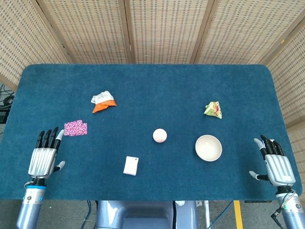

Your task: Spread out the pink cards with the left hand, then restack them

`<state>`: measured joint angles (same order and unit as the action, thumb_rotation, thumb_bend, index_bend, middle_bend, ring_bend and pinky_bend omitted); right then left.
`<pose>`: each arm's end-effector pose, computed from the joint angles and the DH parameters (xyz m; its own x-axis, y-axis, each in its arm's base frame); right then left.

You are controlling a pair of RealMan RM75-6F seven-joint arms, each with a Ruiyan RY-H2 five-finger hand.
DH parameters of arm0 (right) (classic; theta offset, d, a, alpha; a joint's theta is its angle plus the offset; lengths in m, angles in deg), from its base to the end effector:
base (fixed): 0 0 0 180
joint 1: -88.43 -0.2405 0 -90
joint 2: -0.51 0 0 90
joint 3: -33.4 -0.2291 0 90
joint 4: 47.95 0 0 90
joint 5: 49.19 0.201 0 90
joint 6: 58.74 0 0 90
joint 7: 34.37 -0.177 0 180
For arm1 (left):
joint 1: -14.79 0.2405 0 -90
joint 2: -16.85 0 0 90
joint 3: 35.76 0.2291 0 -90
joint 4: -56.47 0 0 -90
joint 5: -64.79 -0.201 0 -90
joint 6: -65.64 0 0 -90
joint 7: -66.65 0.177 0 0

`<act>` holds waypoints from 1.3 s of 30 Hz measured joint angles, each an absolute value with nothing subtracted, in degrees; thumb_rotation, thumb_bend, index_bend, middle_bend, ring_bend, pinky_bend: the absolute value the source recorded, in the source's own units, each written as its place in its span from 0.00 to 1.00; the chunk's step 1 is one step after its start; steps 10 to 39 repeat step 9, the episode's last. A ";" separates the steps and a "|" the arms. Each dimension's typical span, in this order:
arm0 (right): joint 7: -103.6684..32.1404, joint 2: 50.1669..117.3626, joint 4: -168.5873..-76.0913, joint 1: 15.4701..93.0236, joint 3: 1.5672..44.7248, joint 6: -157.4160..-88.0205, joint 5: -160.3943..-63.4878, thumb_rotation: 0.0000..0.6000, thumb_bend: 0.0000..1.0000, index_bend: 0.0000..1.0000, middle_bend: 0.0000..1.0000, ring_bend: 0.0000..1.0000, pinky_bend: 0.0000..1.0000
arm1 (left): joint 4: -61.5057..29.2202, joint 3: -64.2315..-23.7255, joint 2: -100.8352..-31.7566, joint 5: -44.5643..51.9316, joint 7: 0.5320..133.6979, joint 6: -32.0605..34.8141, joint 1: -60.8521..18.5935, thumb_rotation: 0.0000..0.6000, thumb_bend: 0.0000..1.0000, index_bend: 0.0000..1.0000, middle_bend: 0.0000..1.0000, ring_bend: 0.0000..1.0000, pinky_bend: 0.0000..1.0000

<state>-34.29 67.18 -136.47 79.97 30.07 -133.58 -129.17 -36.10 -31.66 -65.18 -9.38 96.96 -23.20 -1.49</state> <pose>-0.3066 -0.2299 0.1286 0.3958 -0.1446 0.9069 -0.9133 0.0410 0.4052 -0.2405 0.2318 0.0616 0.5966 0.0521 0.8009 0.8026 -0.0347 -0.5956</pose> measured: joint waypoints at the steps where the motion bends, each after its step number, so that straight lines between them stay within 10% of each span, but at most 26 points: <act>1: -34.07 67.27 -136.44 79.97 30.09 -133.70 -129.32 1.00 0.13 0.08 0.00 0.00 0.00 | -36.05 -31.26 -64.99 -9.74 96.78 -23.48 -0.90 1.00 0.14 0.00 0.00 0.00 0.00; 39: -32.86 67.43 -137.35 80.13 30.35 -134.63 -130.19 1.00 0.13 0.08 0.00 0.00 0.00 | -34.15 -31.06 -63.80 -11.43 93.01 -24.10 0.85 1.00 0.14 0.00 0.00 0.00 0.00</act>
